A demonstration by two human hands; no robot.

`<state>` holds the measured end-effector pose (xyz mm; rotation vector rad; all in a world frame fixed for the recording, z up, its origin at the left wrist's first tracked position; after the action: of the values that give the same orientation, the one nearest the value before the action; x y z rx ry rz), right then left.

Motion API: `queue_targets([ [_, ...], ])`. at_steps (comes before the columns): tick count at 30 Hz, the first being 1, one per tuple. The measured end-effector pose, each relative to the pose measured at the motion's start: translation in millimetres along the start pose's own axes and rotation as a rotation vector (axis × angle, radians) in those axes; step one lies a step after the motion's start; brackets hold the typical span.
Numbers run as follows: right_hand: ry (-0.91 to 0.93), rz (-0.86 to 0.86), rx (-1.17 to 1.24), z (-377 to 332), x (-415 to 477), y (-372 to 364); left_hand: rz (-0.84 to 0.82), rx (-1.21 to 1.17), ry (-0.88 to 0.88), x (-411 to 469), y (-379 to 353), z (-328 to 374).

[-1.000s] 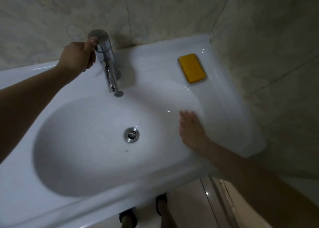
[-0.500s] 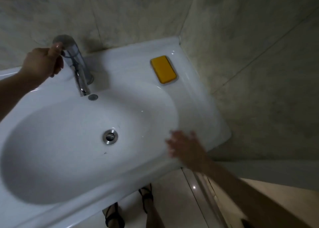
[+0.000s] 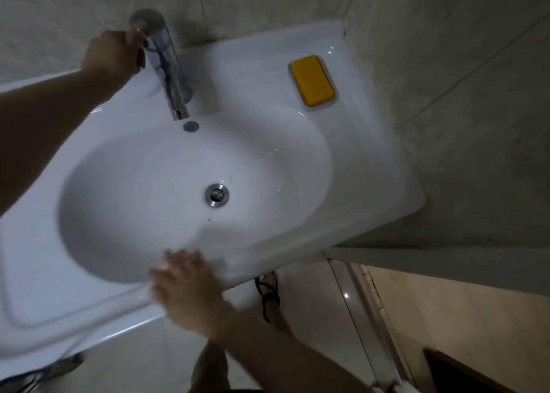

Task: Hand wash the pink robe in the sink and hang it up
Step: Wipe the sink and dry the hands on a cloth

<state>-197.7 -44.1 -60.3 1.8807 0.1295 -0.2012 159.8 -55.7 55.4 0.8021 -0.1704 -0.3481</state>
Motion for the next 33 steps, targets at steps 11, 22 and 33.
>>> queue_targets([
  [11,-0.569,0.148,-0.211,330,-19,107,0.230,0.346,0.042,-26,-12,27],
  [22,-0.486,0.380,-0.041,350,74,110,0.136,0.293,-0.025,-19,-9,5],
  [33,0.119,0.223,-0.398,275,233,100,0.212,-0.390,0.167,-48,4,-1],
])
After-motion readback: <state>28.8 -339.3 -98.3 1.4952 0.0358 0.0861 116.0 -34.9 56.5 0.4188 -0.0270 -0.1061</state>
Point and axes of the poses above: each hand's wrist, its own x-axis towards the middle knuckle, its own y-axis out of the back of the hand, z = x × y, the point moved 4 cm from there along x, towards the middle knuckle, and after that the axes turned 12 degrees about -y, right-handed, at the moved point
